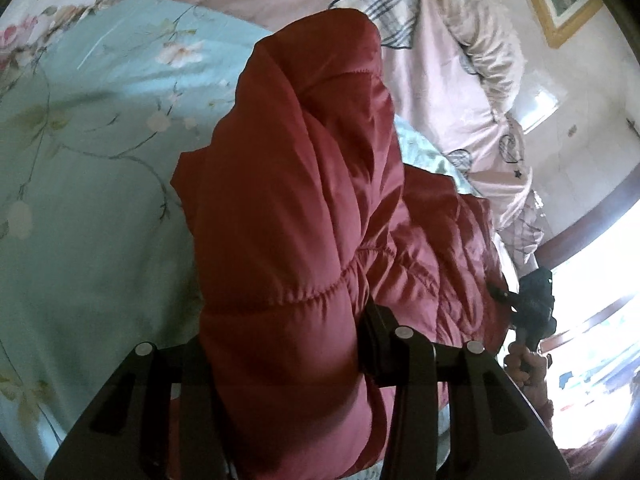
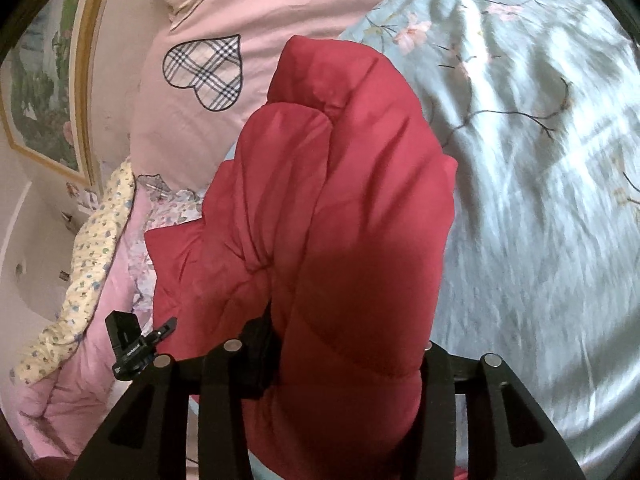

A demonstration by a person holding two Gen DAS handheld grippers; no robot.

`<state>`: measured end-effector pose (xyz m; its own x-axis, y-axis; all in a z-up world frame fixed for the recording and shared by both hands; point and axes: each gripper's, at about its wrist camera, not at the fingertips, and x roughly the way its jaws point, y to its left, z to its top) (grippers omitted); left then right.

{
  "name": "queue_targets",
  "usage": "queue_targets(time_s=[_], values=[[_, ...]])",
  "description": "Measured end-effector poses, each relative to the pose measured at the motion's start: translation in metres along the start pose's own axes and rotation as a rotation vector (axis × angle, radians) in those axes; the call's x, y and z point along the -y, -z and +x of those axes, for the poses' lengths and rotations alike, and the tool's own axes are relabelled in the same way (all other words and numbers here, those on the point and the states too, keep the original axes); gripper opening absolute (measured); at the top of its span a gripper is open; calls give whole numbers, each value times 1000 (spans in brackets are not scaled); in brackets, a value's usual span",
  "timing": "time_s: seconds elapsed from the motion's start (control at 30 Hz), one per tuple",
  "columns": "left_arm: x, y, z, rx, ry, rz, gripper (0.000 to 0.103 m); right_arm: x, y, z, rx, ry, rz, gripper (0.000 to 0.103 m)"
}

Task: Fold large clothes
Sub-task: 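Lower the folded hem onto the collar and open both grippers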

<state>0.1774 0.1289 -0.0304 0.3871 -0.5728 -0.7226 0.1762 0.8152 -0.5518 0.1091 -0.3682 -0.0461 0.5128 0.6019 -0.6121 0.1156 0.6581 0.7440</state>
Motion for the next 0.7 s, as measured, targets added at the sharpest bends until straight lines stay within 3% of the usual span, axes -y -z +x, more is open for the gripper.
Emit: queue_targets(time_s=[0.53, 0.63, 0.7], values=[[-4, 7, 19, 43, -182, 30, 67, 15, 0, 12, 23, 44, 5, 64], [-1, 7, 15, 56, -219, 35, 75, 11, -1, 11, 21, 69, -8, 68], [2, 5, 12, 65, -245, 45, 78, 9, -2, 10, 21, 103, -26, 77]])
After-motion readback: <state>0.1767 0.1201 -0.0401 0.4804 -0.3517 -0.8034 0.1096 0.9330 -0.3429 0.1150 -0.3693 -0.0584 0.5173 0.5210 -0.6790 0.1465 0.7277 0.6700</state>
